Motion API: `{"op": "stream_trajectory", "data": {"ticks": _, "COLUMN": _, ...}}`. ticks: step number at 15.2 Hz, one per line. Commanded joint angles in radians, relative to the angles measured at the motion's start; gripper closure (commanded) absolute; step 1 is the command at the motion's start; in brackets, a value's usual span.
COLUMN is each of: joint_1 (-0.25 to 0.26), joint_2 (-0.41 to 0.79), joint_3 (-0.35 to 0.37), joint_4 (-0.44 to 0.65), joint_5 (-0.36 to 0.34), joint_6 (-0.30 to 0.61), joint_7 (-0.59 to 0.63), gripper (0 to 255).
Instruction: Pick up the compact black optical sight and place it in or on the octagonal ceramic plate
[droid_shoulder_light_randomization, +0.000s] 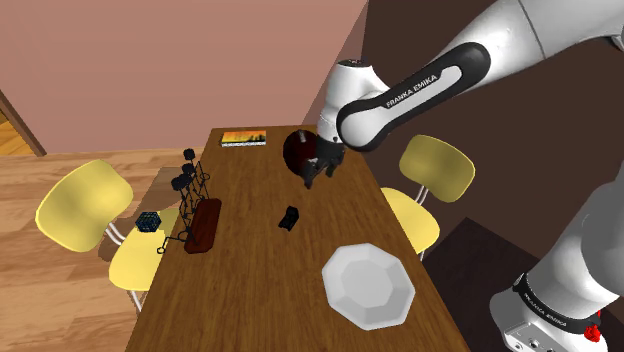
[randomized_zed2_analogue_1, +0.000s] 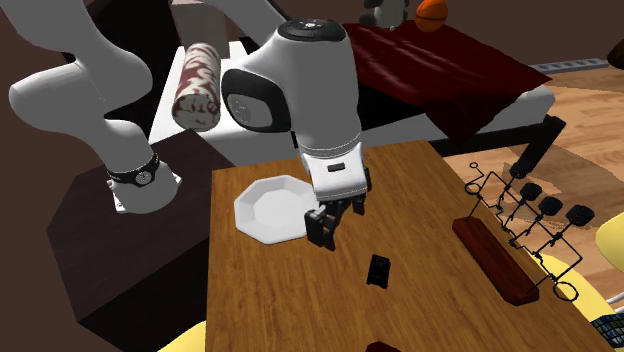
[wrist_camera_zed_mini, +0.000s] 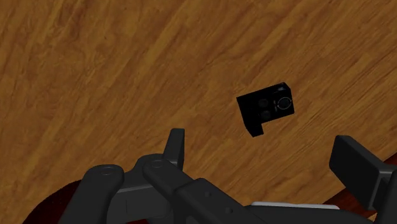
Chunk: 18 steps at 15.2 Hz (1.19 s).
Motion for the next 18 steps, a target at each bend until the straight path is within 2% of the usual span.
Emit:
{"op": "stream_trajectory", "data": {"ticks": 1, "joint_1": 0.013, "joint_2": 0.071, "joint_3": 0.0, "joint_4": 0.038, "joint_5": -0.03, "joint_6": 0.029, "joint_7": 0.021, "gripper": 0}}
{"op": "stream_trajectory", "data": {"ticks": 11, "joint_1": 0.119, "joint_2": 0.452, "joint_3": -0.039, "joint_4": 0.342, "joint_5": -0.154, "joint_6": 0.08, "joint_7": 0.107, "gripper": 0}}
{"op": "stream_trajectory", "data": {"ticks": 18, "joint_1": 0.133, "joint_2": 0.538, "joint_3": -0.054, "joint_4": 0.38, "joint_5": -0.167, "joint_6": 0.128, "joint_7": 0.116, "gripper": 0}}
